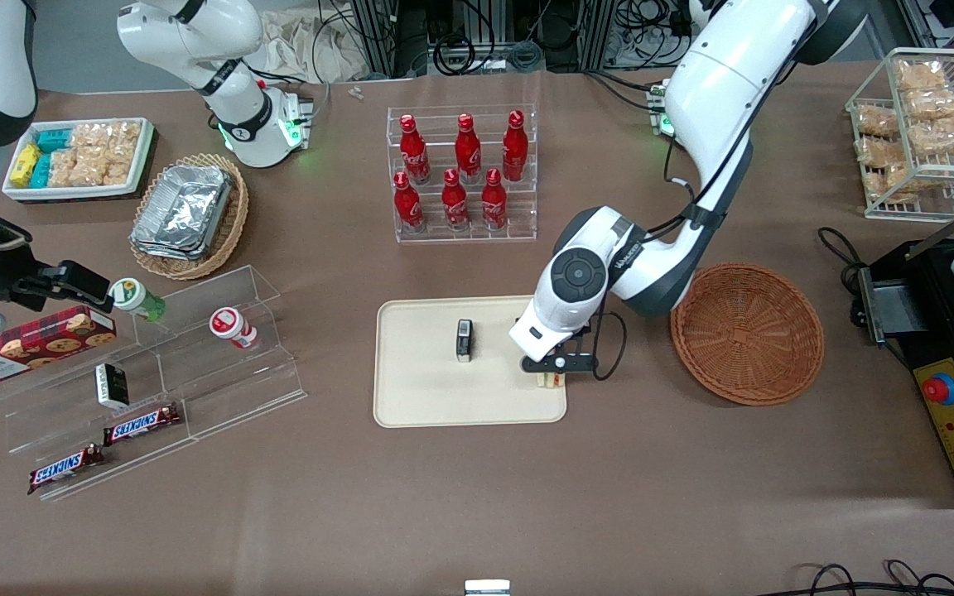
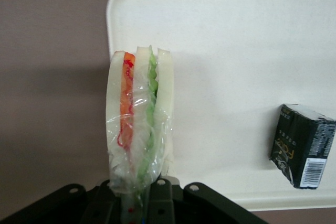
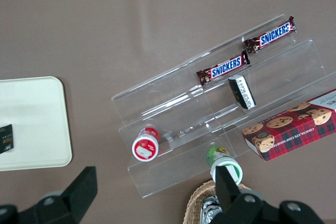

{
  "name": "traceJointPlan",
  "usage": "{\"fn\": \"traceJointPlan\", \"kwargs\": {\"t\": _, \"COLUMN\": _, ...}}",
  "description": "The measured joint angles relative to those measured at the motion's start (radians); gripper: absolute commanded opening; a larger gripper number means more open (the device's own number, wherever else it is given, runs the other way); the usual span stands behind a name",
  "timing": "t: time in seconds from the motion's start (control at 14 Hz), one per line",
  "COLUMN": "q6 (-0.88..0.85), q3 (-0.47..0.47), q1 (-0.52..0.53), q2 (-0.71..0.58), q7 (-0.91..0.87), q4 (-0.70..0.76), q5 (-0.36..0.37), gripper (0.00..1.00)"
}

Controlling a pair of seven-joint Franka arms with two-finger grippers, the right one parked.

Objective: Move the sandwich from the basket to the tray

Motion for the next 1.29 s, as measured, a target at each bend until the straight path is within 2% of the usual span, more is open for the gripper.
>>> {"fn": "traceJointPlan", "kwargs": {"t": 0.07, "q6": 0.017, "q3": 0.000, "q1": -0.005, "q2": 0.011, "q7": 0.000, "q4": 0.000, "q5": 0.001, "gripper": 0.09}}
{"fn": "traceJointPlan", "kwargs": {"t": 0.14, "q6": 0.035, "q3": 0.001, "q1": -0.008, "q2": 0.023, "q7": 0.000, "q4": 0.000, "q5": 0.001, "gripper": 0.29}}
{"fn": "traceJointPlan", "kwargs": {"t": 0.21, "q6": 0.047, "q3": 0.001, "q1": -0.010, "q2": 0.033, "q7": 0.000, "q4": 0.000, "q5": 0.001, "gripper": 0.70}}
{"fn": "traceJointPlan", "kwargs": {"t": 0.29, "q6": 0.054, "q3": 0.000, "q1": -0.012, "q2": 0.040, "q7": -0.002, "q4": 0.000, "q5": 0.001, "gripper": 1.00}}
{"fn": "traceJointPlan", "kwargs": {"t": 0.64, "q6": 0.057, "q3": 0.003, "q1": -0.011, "q2": 0.043, "q7": -0.043, "q4": 0.013, "q5": 0.001, "gripper": 1.00}}
{"fn": "traceJointPlan", "kwargs": {"t": 0.86, "q6": 0.033, "q3": 0.011, "q1": -0.001, "q2": 0.000, "q7": -0.060, "q4": 0.027, "q5": 0.002, "gripper": 1.00}}
{"fn": "traceJointPlan", "kwargs": {"t": 1.07, "q6": -0.113, "q3": 0.018, "q1": 0.070, "q2": -0.135, "q7": -0.067, "q4": 0.040, "q5": 0.002, "gripper": 1.00}}
{"fn": "traceJointPlan", "kwargs": {"t": 1.29, "q6": -0.253, "q3": 0.023, "q1": 0.209, "q2": -0.306, "q7": -0.066, "q4": 0.046, "q5": 0.000, "gripper": 1.00}}
